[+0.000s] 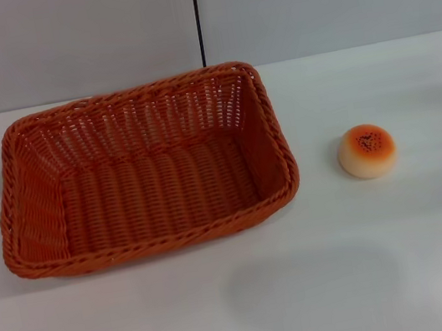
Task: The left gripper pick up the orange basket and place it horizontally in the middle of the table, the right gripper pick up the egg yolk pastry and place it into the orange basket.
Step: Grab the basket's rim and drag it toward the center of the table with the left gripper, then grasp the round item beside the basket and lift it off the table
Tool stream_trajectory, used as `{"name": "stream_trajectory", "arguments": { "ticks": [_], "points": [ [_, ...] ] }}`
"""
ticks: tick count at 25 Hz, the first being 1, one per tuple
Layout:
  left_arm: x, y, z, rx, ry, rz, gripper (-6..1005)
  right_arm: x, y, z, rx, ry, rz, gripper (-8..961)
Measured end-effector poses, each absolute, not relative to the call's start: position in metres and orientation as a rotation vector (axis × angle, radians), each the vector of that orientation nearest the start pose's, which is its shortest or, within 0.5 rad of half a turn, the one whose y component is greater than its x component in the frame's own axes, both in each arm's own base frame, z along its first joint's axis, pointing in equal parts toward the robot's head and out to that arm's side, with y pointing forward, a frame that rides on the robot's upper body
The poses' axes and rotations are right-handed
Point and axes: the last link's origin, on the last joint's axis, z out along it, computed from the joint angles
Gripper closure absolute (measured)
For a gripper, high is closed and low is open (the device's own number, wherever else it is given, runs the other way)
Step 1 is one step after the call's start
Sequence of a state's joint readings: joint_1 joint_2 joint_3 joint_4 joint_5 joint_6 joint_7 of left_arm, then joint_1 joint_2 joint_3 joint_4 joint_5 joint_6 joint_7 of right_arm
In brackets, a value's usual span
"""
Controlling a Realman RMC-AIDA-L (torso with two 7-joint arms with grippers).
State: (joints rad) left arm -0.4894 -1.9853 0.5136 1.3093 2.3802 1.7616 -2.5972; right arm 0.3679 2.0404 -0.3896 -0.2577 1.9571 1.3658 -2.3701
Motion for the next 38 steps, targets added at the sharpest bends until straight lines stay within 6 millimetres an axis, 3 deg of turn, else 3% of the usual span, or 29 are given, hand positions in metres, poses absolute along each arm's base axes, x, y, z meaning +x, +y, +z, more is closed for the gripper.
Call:
{"name": "stream_trajectory", "arguments": {
  "ticks": [2,10,14,15,17,22,27,33,38],
  "points": [
    [-0.285,0.322,0.163,-2.082,-1.546,-0.465,283,0.360,0.317,0.075,-1.621,0.632,0.944,284],
    [-0.305,0.301,0.161,-2.102,-1.201,-0.688,284,0.367,0.325,0.094,-1.767,0.793,0.826,285],
    [-0.331,0.271,0.163,-1.963,-0.916,-0.962,284,0.357,0.321,0.115,-1.861,0.845,0.782,285],
    [-0.331,0.271,0.163,-1.963,-0.916,-0.962,284,0.357,0.321,0.115,-1.861,0.845,0.782,286],
    [-0.348,0.250,0.162,-1.859,-0.775,-1.037,284,0.348,0.317,0.129,-1.904,0.867,0.754,286],
    [-0.360,0.226,0.153,-1.792,-0.590,-1.004,285,0.330,0.314,0.146,-1.982,0.966,0.714,287],
    [-0.377,0.207,0.142,-1.675,-0.546,-0.999,285,0.313,0.315,0.155,-2.027,1.129,0.671,287],
    [-0.388,0.193,0.120,-1.609,-0.476,-0.917,286,0.295,0.318,0.156,-2.039,1.334,0.690,288],
    [-0.397,0.178,0.107,-1.506,-0.457,-0.869,286,0.286,0.331,0.151,-1.998,1.585,0.600,289]
  ]
}}
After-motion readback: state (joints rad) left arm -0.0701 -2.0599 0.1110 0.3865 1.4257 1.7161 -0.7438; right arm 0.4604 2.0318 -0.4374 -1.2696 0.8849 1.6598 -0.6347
